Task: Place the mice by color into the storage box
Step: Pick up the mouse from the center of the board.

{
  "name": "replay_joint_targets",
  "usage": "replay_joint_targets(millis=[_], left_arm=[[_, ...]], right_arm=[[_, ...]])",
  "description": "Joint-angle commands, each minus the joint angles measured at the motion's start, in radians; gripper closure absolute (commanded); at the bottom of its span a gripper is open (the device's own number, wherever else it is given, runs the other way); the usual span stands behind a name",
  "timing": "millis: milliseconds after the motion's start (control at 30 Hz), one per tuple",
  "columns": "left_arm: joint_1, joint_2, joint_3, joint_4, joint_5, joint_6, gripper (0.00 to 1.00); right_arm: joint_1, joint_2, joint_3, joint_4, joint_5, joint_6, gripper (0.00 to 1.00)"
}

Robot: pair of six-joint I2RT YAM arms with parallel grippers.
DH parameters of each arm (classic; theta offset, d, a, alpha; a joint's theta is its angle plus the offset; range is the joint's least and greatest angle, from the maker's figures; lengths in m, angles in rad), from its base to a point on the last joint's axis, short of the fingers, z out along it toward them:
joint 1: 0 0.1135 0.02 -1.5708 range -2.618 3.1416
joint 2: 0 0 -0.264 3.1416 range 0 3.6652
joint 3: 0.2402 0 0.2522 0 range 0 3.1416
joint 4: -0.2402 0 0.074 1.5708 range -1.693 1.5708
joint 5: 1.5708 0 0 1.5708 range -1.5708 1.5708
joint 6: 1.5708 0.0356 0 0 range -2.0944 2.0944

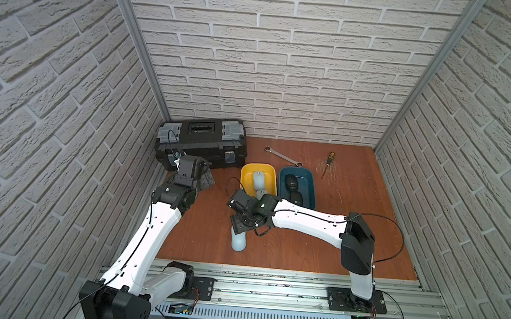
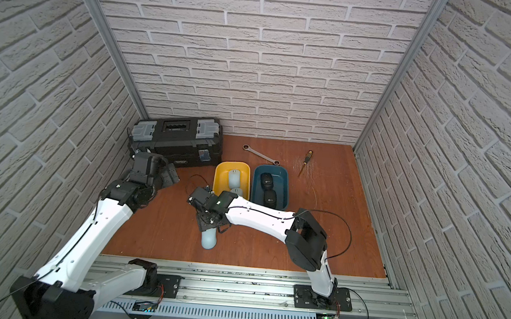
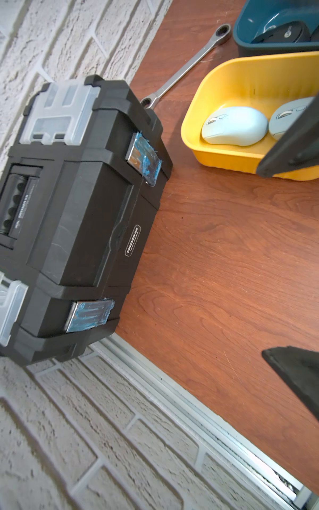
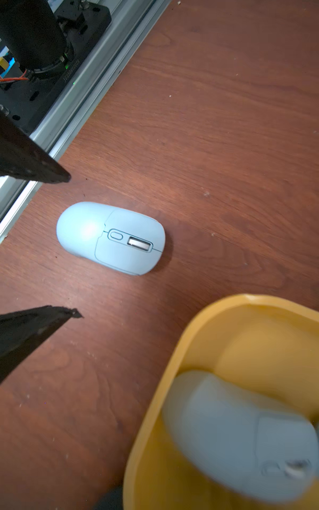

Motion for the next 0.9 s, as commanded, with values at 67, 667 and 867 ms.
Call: replay_joint_targets(millis=[67, 667, 867], left_arm=[[0.008, -0.04, 0.002, -0.024, -0.03, 0.019, 0.02], [0.014, -0.106, -0.038, -0.017, -0.023, 0.03, 0.02], [0.018, -0.104, -0.044, -0.011, -0.015, 0.028, 0.02]], right_arm=[[0.027, 0.051, 0.025, -0.01, -0.049, 0.071, 0.29], [0.045, 0.195, 0.13, -0.091, -0.025, 0.085, 0.28], [0.047, 0.229, 0.127, -0.09, -0.019, 0.09, 0.29]])
